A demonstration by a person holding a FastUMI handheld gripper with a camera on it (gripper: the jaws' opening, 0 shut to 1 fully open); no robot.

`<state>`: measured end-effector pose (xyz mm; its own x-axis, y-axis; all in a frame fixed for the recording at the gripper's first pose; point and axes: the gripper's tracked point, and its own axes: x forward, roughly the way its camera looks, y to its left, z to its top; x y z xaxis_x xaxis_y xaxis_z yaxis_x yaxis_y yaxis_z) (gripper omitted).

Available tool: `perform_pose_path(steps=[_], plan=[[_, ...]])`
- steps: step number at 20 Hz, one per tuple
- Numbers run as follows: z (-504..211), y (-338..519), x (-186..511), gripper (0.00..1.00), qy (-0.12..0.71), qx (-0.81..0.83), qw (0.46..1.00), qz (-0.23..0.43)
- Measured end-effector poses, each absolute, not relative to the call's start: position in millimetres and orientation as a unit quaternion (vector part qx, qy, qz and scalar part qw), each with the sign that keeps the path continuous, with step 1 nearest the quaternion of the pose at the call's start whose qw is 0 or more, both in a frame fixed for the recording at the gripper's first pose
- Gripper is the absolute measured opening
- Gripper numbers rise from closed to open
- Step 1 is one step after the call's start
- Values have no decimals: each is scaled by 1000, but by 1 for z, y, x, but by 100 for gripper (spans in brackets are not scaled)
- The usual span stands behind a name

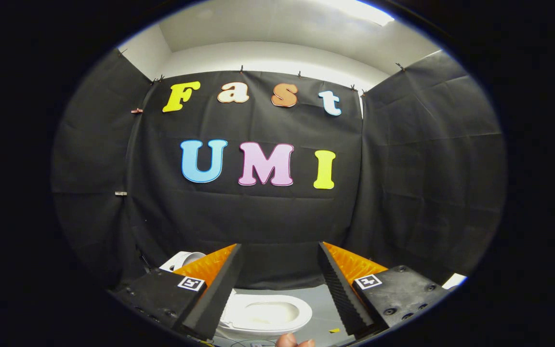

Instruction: Open the toilet lid.

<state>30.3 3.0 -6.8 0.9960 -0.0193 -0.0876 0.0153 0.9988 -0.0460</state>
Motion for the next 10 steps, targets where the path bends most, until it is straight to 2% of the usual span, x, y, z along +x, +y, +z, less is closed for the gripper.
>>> perform_pose_path(steps=[10], plan=[[-5, 8, 29, 98, 41, -33, 999, -9]])
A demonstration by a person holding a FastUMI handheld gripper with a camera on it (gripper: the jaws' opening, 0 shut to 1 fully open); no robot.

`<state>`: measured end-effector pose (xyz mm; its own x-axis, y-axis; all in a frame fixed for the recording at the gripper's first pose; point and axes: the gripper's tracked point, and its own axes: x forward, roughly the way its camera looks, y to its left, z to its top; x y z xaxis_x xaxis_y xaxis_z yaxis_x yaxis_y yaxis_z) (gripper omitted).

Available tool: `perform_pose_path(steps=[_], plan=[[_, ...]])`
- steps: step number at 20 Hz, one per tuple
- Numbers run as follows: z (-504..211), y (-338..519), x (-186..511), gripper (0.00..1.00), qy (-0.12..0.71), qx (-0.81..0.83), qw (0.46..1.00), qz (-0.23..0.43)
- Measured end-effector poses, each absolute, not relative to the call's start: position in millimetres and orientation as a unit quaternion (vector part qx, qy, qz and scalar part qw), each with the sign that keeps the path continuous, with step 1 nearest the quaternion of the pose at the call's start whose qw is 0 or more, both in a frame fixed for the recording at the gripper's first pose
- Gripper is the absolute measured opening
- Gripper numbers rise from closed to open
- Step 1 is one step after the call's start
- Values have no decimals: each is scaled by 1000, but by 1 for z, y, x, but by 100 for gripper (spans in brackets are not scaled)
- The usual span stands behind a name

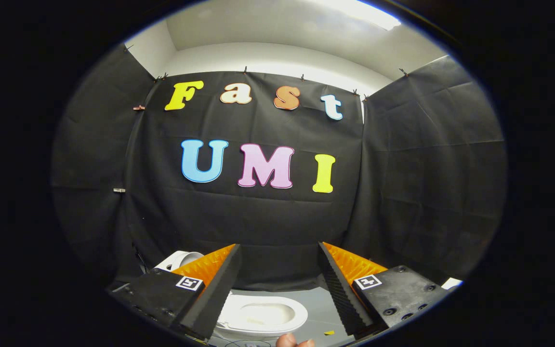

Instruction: Open the toilet lid.

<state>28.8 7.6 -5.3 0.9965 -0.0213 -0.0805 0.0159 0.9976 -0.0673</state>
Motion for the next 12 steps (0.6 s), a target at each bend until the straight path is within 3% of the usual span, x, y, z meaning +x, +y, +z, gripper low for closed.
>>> perform_pose_path(steps=[12], plan=[[-6, 8, 28, 98, 41, -32, 999, -11]])
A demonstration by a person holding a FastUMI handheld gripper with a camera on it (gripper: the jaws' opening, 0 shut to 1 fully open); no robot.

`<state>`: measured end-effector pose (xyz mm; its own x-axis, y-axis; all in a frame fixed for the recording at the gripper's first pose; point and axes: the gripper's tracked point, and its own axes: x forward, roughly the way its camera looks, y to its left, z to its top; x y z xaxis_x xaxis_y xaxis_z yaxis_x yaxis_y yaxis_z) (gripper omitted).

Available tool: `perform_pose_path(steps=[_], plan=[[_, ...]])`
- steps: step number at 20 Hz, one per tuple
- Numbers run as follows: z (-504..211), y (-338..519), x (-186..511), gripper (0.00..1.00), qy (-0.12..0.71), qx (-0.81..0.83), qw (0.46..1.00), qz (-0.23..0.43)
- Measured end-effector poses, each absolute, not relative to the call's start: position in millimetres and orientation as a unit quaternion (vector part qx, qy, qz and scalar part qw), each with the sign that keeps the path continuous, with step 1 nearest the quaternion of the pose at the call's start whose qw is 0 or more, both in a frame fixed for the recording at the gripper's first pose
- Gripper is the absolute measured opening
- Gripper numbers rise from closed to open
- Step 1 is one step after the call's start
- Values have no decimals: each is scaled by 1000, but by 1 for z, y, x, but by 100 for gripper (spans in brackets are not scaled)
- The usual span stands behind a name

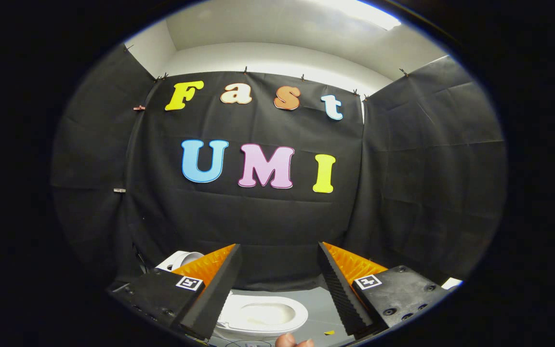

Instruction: Open the toilet lid.

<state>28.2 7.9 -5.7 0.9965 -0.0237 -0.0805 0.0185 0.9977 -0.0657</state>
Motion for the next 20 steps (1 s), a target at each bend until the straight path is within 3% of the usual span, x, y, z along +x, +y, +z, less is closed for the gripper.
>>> perform_pose_path(steps=[20], plan=[[-12, 10, 32, 98, 45, -30, 999, -6]])
